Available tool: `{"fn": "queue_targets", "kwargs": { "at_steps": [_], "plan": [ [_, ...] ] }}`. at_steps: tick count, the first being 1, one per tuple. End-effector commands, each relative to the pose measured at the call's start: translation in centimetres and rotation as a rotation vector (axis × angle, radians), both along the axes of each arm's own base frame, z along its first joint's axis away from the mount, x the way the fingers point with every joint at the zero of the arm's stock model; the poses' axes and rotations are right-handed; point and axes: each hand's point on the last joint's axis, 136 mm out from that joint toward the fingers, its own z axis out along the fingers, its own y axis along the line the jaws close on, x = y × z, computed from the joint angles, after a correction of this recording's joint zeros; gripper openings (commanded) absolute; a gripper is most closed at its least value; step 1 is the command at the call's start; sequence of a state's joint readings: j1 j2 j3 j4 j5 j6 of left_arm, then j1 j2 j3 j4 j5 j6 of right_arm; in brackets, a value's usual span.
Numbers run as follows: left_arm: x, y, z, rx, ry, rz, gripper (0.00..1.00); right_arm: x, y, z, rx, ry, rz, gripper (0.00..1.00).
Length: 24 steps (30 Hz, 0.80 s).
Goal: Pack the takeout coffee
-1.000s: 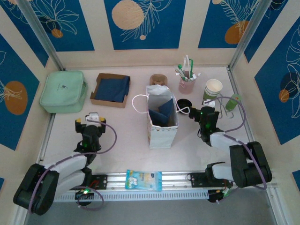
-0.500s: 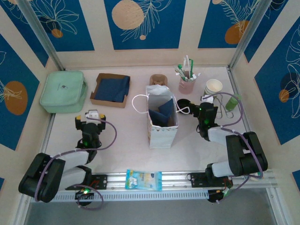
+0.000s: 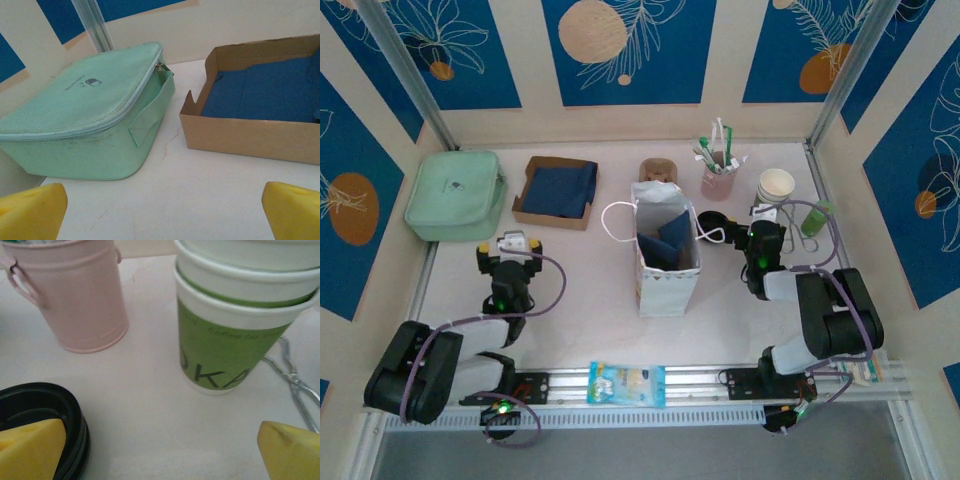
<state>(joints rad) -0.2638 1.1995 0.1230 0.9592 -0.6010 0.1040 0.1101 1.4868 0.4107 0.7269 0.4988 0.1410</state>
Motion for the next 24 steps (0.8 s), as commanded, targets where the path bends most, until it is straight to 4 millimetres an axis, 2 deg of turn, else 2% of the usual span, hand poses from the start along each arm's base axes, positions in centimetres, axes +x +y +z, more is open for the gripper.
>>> {"fn": "queue_targets", "kwargs": {
  "at_steps": [1,11,12,13,14,15,16,19,21,24],
  "plan": [
    [0.6,0.0,1.3,-0.036,-0.057,-0.004,0.99,0.7,0.4,2.0,0.015,-0.087,0.043,0.99],
    [1.4,-0.3,1.5,-0.048,-0.125,-0.036,0.99,0.2,1.7,1.7,0.022,-0.103,0.126,0.99],
    [1.4,-0.4,1.0,-0.081,-0.131,-0.048,0.99,0.1,1.6,1.1,0.037,-0.119,0.133,0.99],
    [1.6,-0.5,0.7,-0.096,-0.141,-0.071,0.99,0.4,1.2,1.4,0.032,-0.167,0.115,0.99],
    [2.3,-0.5,-0.3,-0.098,-0.125,-0.068,0.99,0.2,1.3,1.1,0.030,-0.127,0.111,0.99],
    [3.4,-1.3,-0.2,-0.073,-0.112,-0.112,1.00,0.1,1.3,0.8,0.047,-0.085,0.111,0.99],
    [3.8,-1.9,-0.5,-0.056,-0.088,-0.140,1.00,0.2,1.0,1.1,0.044,-0.129,0.110,0.99],
    [3.7,-3.0,-0.9,-0.049,-0.078,-0.202,1.00,-0.7,1.3,1.4,0.021,-0.153,0.108,0.99],
    [3.9,-4.1,-2.0,-0.029,-0.047,-0.265,1.00,-1.0,1.6,1.8,0.007,-0.197,0.122,0.99],
    [4.2,-4.4,-1.9,-0.016,-0.046,-0.271,1.00,-1.4,2.4,1.9,-0.023,-0.218,0.155,0.99]
  ]
}}
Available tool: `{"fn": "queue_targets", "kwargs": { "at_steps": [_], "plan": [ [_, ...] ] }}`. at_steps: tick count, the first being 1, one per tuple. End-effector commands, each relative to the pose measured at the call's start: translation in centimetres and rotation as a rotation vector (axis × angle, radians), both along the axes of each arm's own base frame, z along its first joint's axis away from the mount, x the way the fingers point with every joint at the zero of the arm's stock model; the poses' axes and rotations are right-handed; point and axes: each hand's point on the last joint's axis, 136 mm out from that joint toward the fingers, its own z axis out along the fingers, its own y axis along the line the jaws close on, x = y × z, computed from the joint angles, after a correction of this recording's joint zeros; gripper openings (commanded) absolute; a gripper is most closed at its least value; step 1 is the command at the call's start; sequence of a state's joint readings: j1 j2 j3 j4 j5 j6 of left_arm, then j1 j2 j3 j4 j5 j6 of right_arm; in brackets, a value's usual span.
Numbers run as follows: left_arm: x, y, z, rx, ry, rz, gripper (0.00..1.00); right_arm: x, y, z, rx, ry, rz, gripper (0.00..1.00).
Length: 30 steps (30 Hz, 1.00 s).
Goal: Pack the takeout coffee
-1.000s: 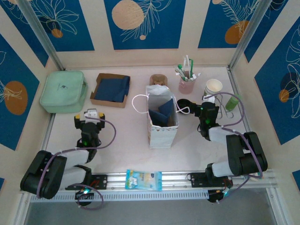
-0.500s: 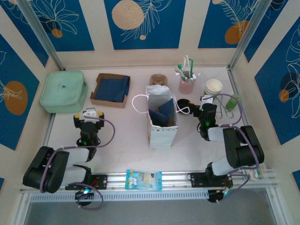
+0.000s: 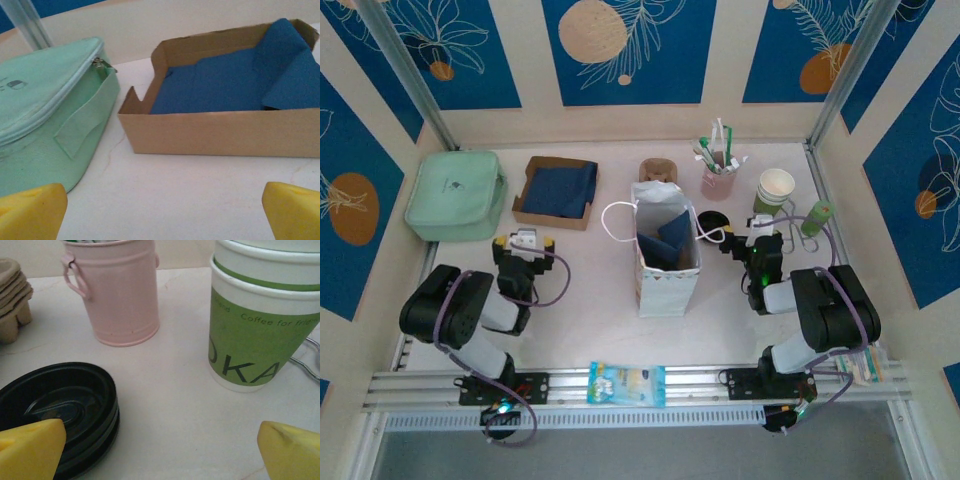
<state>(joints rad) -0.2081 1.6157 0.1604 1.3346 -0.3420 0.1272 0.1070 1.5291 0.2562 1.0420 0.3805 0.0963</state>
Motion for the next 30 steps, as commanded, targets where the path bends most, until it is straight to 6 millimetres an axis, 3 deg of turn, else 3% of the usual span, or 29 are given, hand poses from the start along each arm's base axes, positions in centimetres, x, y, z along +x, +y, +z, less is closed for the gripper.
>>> {"fn": "queue_targets", "kwargs": {
  "at_steps": [1,4,8,11,16,30],
  "plan": [
    [0.8,-1.4,1.7,0.004,-0.070,-0.070,0.99,0.1,1.2,2.3,-0.047,-0.119,0.043,0.99],
    [0.8,-1.6,1.7,0.006,-0.068,-0.080,0.99,0.7,1.2,2.1,-0.053,-0.093,0.031,0.99],
    [1.3,-1.5,1.5,0.001,-0.041,-0.075,0.99,2.4,-0.2,1.1,0.011,0.030,-0.007,0.99],
    [2.5,-1.2,0.8,-0.028,0.032,-0.082,0.99,2.5,-1.5,0.9,0.075,0.048,-0.026,0.99],
    [4.2,0.6,-0.1,-0.136,0.134,-0.065,0.99,2.5,-1.5,0.9,0.071,0.050,-0.029,0.99],
    [4.1,0.6,-0.1,-0.134,0.130,-0.066,1.00,2.5,-1.3,0.9,0.060,0.046,-0.027,0.99]
  ]
}}
